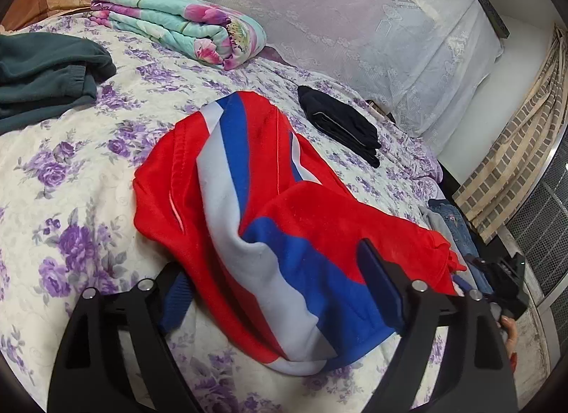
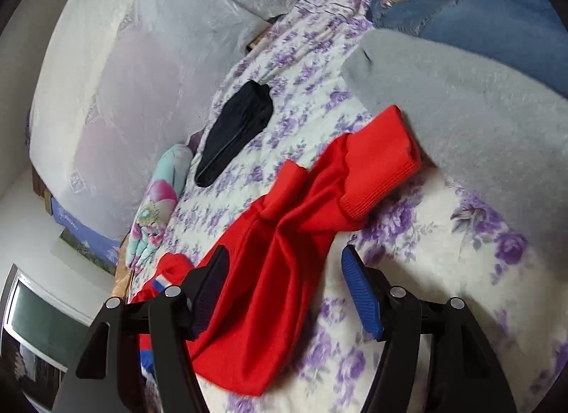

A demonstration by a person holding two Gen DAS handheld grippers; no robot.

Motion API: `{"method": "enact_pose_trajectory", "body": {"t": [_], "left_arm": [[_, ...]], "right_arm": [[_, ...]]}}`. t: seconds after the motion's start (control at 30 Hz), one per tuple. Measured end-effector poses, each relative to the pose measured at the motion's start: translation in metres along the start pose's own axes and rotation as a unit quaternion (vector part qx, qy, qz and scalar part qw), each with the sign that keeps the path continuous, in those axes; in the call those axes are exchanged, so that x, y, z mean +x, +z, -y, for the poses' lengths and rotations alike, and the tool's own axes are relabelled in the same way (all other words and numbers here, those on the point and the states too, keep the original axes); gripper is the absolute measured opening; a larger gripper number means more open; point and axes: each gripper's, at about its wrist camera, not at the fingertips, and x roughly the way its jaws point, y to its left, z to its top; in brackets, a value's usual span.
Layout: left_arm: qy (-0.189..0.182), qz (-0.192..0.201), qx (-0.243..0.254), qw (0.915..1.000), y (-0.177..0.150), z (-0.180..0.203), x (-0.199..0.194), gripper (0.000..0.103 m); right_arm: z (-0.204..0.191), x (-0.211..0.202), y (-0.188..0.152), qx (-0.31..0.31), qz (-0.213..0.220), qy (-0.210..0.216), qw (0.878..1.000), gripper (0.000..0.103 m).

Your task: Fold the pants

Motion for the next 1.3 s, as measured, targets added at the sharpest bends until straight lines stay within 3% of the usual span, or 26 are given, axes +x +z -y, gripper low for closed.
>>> {"method": "enact_pose_trajectory", "body": {"t": [0.17, 0.27, 0.33, 0.37, 0.4, 0.43, 0.47, 0.6, 0.67, 0.8, 0.87, 0.97, 1.07, 1.2, 1.3], "left_arm": [[0.007, -0.005, 0.011, 0.9999, 0.001, 0.003, 0.003, 0.088], [0.004, -0.004, 0.009, 0.9999, 0.001, 0.004, 0.003, 0.088], [0.006, -0.004, 0.010, 0.9999, 0.001, 0.003, 0.003, 0.088], [0.005, -0.005, 0.010, 0.9999, 0.001, 0.003, 0.003, 0.088], [0.005, -0.006, 0.011, 0.9999, 0.001, 0.003, 0.004, 0.088], [0.005, -0.007, 0.012, 0.9999, 0.002, 0.004, 0.004, 0.088], [0.005, -0.007, 0.011, 0.9999, 0.002, 0.004, 0.004, 0.088], [0.003, 0.000, 0.000, 1.0000, 0.003, 0.000, 0.002, 0.082], [0.002, 0.000, -0.019, 0.9998, 0.004, -0.007, -0.001, 0.062], [-0.035, -0.015, -0.040, 0.9985, -0.002, -0.015, -0.009, 0.057], [-0.025, -0.024, -0.023, 0.9991, -0.007, -0.009, -0.012, 0.059], [0.003, -0.038, -0.009, 0.9992, -0.013, -0.001, -0.013, 0.061], [0.007, -0.048, -0.024, 0.9985, -0.010, -0.004, -0.018, 0.065], [-0.018, -0.048, -0.059, 0.9970, -0.004, -0.023, -0.032, 0.066], [-0.006, -0.039, -0.060, 0.9974, 0.002, -0.026, -0.039, 0.066]], "right_arm": [[-0.047, 0.030, -0.016, -0.066, -0.062, 0.040, 0.995, 0.065], [-0.053, 0.064, -0.023, -0.072, -0.093, 0.002, 0.993, 0.061], [-0.049, 0.082, -0.022, -0.056, -0.098, -0.009, 0.994, 0.052], [-0.049, 0.085, -0.020, -0.055, -0.092, -0.011, 0.994, 0.038], [-0.047, 0.088, -0.017, -0.056, -0.087, -0.014, 0.995, 0.016], [-0.044, 0.091, -0.012, -0.051, -0.082, -0.015, 0.995, 0.007], [-0.041, 0.091, -0.010, -0.044, -0.080, -0.009, 0.996, 0.004], [-0.052, 0.050, -0.016, -0.075, -0.041, 0.026, 0.996, 0.004], [-0.061, 0.014, -0.022, -0.094, -0.030, 0.054, 0.994, 0.004], [-0.056, -0.066, -0.046, -0.131, -0.022, 0.078, 0.988, 0.004], [-0.039, -0.090, -0.065, -0.136, -0.032, 0.052, 0.989, 0.004], [-0.010, -0.092, -0.087, -0.121, -0.080, 0.006, 0.989, 0.005], [0.008, -0.092, -0.093, -0.103, -0.120, -0.005, 0.987, 0.019], [0.016, -0.131, -0.073, -0.096, -0.059, -0.019, 0.993, 0.036], [0.014, -0.150, -0.049, -0.107, -0.001, -0.047, 0.993, 0.043]]}}
